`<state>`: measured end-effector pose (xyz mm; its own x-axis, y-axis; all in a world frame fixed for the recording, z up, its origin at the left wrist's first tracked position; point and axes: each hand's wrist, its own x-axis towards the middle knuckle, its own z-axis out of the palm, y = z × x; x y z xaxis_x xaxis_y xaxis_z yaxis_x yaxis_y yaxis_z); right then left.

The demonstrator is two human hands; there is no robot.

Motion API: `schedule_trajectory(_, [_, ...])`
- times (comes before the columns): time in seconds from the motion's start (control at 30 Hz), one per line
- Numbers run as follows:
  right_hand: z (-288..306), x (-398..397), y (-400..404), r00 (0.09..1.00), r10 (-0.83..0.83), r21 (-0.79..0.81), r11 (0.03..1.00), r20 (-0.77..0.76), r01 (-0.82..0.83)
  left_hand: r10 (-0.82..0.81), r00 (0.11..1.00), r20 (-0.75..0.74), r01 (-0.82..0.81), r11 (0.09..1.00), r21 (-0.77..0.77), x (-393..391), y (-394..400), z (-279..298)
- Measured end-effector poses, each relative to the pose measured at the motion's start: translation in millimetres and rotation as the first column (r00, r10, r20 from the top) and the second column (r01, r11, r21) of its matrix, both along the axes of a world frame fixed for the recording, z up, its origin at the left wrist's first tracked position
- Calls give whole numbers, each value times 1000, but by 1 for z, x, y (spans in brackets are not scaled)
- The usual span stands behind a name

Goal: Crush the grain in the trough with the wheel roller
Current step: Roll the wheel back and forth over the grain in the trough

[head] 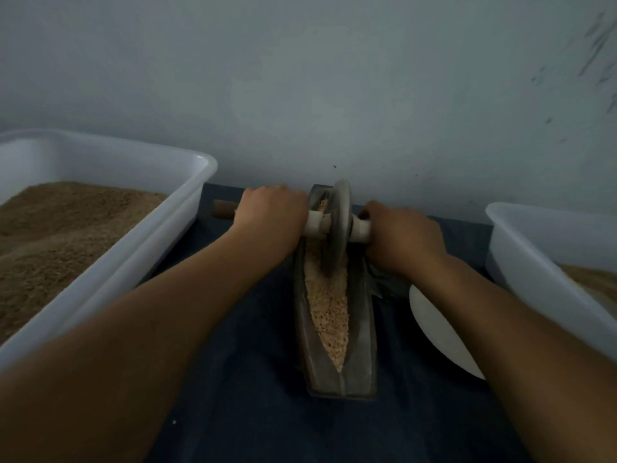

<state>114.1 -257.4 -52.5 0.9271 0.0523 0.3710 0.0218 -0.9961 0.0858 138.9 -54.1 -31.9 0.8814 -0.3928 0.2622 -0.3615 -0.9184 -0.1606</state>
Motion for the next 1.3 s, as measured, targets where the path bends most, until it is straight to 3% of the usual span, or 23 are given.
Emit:
schedule_trajectory(0.2, [9,18,-2,990,-15,3,1000,-141,15,50,998,-46,-50,999,1,13,-6,4])
schedule_trajectory(0.43, [3,3,2,999,-28,-8,1000,-36,28,34,998,-60,-35,999,-3,8,-3,2])
schedule_trajectory(0.67, [-3,-23,7,997,-10,-63,998,75,15,28,974,-225,-30,1000,-7,-12,7,4])
schedule_trajectory(1.0, [-5,-71,10,990,77,-107,992,120,-65,-38,999,-21,36,996,-77,-56,20,-13])
schedule_trajectory(1.3, [-2,-102,14,972,148,-69,988,183,-138,-99,995,-4,97,985,-143,-82,32,-10])
